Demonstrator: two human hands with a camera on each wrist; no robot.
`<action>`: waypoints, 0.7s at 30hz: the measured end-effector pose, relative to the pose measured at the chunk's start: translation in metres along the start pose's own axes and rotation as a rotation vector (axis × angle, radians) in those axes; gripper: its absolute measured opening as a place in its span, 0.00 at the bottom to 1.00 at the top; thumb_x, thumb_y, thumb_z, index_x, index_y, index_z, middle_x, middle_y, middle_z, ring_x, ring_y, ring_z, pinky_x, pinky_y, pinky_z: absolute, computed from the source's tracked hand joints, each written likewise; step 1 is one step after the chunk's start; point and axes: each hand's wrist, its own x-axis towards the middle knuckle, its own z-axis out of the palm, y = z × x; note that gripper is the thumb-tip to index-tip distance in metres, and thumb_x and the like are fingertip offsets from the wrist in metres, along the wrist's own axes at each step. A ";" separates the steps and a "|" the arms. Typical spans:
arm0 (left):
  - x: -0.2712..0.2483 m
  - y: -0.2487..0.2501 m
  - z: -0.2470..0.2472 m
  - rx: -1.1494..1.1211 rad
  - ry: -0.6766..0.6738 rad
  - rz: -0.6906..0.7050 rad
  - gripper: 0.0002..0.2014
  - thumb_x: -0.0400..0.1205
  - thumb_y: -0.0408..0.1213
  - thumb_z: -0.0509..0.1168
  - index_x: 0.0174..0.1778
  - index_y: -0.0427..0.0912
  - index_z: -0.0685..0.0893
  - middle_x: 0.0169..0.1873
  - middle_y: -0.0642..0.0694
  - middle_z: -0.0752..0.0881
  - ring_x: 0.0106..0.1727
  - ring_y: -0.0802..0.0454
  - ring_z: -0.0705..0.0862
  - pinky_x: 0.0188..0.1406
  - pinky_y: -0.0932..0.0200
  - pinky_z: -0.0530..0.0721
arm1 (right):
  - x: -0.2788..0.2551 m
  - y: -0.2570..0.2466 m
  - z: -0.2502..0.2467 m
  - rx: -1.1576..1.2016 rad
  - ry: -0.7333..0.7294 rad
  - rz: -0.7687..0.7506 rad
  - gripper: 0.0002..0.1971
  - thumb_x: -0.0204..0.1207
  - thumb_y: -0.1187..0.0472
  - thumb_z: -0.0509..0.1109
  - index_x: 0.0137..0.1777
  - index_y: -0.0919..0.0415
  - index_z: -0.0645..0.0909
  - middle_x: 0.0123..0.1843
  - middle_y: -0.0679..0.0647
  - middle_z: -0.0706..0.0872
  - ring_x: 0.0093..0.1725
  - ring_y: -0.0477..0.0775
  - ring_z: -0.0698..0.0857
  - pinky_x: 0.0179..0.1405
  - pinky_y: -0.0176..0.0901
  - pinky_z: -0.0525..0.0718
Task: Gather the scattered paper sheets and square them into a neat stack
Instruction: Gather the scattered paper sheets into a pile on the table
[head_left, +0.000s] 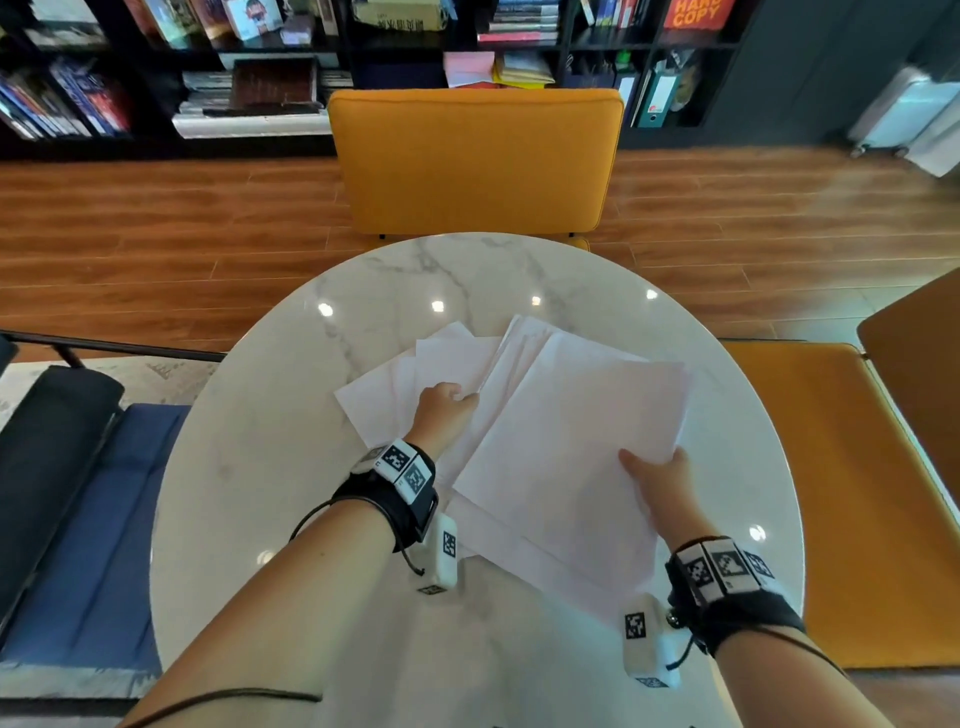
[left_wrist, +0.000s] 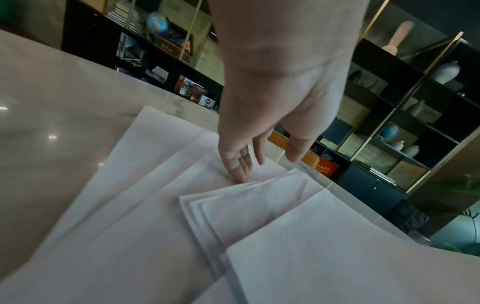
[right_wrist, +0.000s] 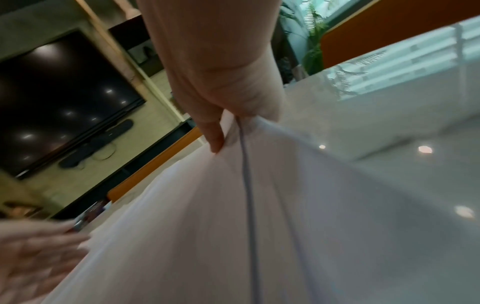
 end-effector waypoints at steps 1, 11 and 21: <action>0.003 0.002 0.003 0.024 -0.016 -0.005 0.18 0.77 0.38 0.61 0.28 0.53 0.58 0.31 0.56 0.60 0.32 0.55 0.62 0.30 0.59 0.57 | 0.002 0.000 0.003 -0.015 0.026 -0.004 0.29 0.73 0.67 0.73 0.71 0.73 0.67 0.67 0.68 0.79 0.66 0.69 0.80 0.63 0.60 0.80; 0.010 0.004 0.014 0.213 -0.188 -0.085 0.15 0.73 0.42 0.55 0.50 0.39 0.79 0.56 0.35 0.82 0.58 0.34 0.81 0.59 0.47 0.80 | 0.005 -0.003 0.034 -0.291 0.136 0.021 0.29 0.63 0.54 0.71 0.61 0.72 0.79 0.60 0.71 0.84 0.58 0.70 0.84 0.61 0.63 0.83; -0.003 0.011 0.019 -0.042 -0.099 -0.007 0.14 0.79 0.33 0.63 0.59 0.42 0.71 0.46 0.50 0.77 0.49 0.49 0.76 0.40 0.62 0.74 | 0.002 -0.015 0.040 -0.330 0.121 0.023 0.28 0.66 0.56 0.68 0.64 0.74 0.76 0.61 0.71 0.84 0.59 0.71 0.84 0.60 0.61 0.83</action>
